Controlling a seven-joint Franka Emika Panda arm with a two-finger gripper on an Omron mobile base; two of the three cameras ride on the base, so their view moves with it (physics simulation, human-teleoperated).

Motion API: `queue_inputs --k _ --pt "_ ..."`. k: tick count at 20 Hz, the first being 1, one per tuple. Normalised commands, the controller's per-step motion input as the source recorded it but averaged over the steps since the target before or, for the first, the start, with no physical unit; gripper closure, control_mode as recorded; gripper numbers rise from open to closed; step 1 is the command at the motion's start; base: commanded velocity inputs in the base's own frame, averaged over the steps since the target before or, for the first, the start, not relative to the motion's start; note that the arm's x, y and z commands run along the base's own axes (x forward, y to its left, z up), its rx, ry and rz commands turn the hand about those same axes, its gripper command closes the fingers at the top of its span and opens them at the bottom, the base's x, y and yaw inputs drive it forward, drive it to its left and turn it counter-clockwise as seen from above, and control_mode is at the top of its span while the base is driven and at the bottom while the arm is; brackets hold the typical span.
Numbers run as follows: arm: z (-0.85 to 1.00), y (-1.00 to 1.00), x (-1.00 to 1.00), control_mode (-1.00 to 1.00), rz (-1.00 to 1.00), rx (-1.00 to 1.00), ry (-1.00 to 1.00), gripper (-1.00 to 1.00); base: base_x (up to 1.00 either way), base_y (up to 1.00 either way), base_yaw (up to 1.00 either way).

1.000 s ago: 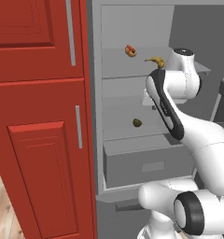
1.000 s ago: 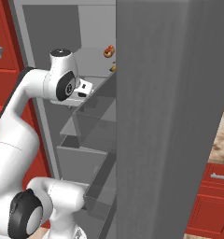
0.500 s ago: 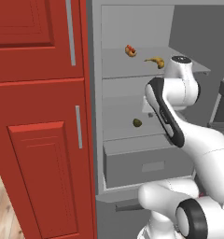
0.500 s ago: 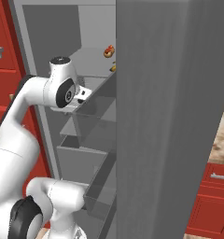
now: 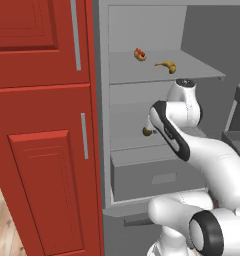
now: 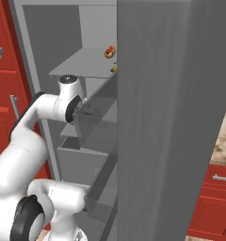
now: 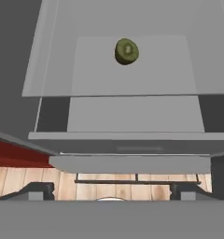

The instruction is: Pick up the kiwi and banana from the fridge and place one fruit on each plate on the dining counter.

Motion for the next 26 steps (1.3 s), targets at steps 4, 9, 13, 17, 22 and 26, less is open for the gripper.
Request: queue_inputs --k 4,9,13,17,22,26 --pt "-0.17 0.00 0.58 -1.00 0.00 0.00 0.00 -1.00 0.00 0.00 0.00" --pt "-0.35 -0.01 0.40 -1.00 0.00 0.00 0.00 -1.00 0.00 0.00 0.00" --pt "-0.47 -0.14 0.11 -1.00 0.00 0.05 0.02 -1.00 0.00 0.00 0.00" --pt "-0.20 -0.25 0.00 -1.00 0.00 0.07 0.00 -1.00 0.00 0.00 0.00" --pt "0.00 -0.08 0.09 -1.00 0.00 0.02 0.00 -1.00 0.00 0.00 0.00" --pt "0.00 0.00 0.41 -1.00 0.00 0.00 0.04 -1.00 0.00 0.00 0.00"
